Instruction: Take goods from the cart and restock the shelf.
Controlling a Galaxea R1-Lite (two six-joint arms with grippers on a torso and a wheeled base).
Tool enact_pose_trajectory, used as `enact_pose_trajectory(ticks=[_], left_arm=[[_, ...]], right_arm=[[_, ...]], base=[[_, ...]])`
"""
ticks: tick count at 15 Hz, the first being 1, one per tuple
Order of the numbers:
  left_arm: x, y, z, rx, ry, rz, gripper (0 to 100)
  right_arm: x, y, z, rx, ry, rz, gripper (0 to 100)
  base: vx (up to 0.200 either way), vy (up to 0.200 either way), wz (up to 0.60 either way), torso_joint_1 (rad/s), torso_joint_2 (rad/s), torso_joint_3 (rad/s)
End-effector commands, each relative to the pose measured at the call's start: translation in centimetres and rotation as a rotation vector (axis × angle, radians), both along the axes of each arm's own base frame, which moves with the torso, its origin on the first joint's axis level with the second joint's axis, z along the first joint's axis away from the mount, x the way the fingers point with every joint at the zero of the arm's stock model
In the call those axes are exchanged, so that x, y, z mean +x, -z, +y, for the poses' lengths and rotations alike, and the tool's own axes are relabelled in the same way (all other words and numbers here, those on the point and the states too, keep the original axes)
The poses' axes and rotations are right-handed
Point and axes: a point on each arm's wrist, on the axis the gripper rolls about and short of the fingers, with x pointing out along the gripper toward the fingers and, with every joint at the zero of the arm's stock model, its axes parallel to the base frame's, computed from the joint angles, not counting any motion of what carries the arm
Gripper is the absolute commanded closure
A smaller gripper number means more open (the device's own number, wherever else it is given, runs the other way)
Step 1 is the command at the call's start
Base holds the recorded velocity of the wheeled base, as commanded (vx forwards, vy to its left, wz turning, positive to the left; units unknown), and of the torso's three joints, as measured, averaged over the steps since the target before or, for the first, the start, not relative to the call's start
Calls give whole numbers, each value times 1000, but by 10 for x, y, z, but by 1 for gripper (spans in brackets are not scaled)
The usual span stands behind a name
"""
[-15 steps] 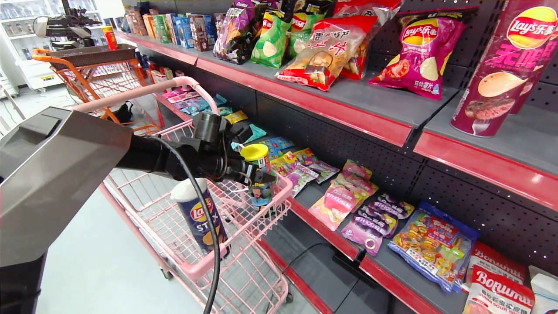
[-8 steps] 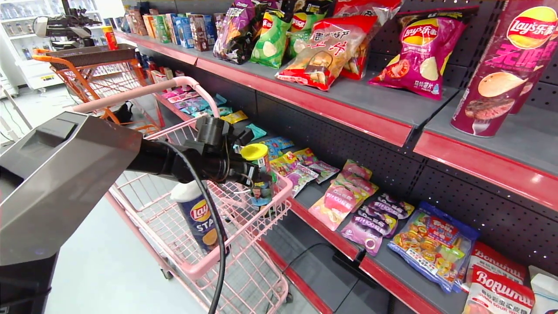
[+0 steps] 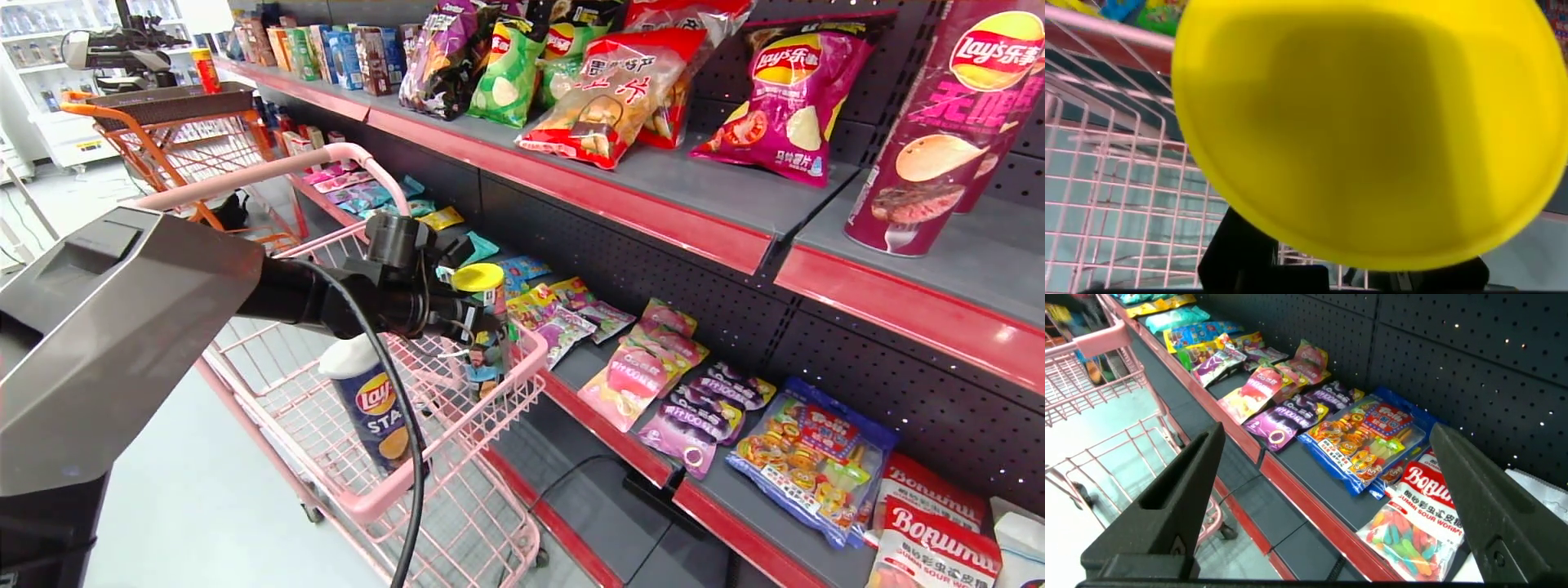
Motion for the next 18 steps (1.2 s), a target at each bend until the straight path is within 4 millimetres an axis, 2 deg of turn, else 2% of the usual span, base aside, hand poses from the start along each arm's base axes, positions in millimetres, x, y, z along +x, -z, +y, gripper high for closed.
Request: enact_pose_trajectory(ticks=[1, 4, 5, 6, 7, 10, 12, 13, 14, 15, 16, 18], left_arm=[[-7, -38, 13, -30, -22, -82, 100], [-16, -79, 26, -61, -44, -172, 100], [-18, -86, 29, -65, -50, -187, 100], [-23, -107, 34, -74, -63, -224, 100], [-27, -117, 38, -78, -71, -239, 100], [-54, -172, 53, -103, -112, -317, 100], [-85, -223, 68, -153, -157, -378, 100], [-94, -233, 71, -161, -163, -384, 100], [-139, -265, 84, -184, -176, -392, 100], [-154, -271, 88, -183, -177, -387, 100], [-201, -284, 100, -181, -176, -377, 100], [-249, -288, 114, -187, -178, -395, 100]], right_arm=[[0, 0, 0, 1, -2, -2, 0], [0, 0, 0, -1, -2, -1, 0], [0, 0, 0, -1, -2, -1, 0], [0, 0, 0, -1, -2, -1, 0], [0, 0, 0, -1, -2, -1, 0], [0, 0, 0, 1, -2, -1, 0], [0, 0, 0, 2, -2, -1, 0], [0, 0, 0, 2, -2, -1, 0], [0, 0, 0, 4, -2, -2, 0], [0, 0, 0, 2, -2, -1, 0], [0, 0, 0, 1, -3, -1, 0], [0, 0, 0, 1, -2, -1, 0]], base=[[0, 0, 0, 0, 0, 0], [0, 0, 0, 0, 0, 0], [0, 0, 0, 0, 0, 0], [0, 0, 0, 0, 0, 0], [0, 0, 0, 0, 0, 0], [0, 0, 0, 0, 0, 0], [0, 0, 0, 0, 0, 0], [0, 0, 0, 0, 0, 0], [0, 0, 0, 0, 0, 0], [0, 0, 0, 0, 0, 0], [0, 0, 0, 0, 0, 0], [0, 0, 0, 0, 0, 0]])
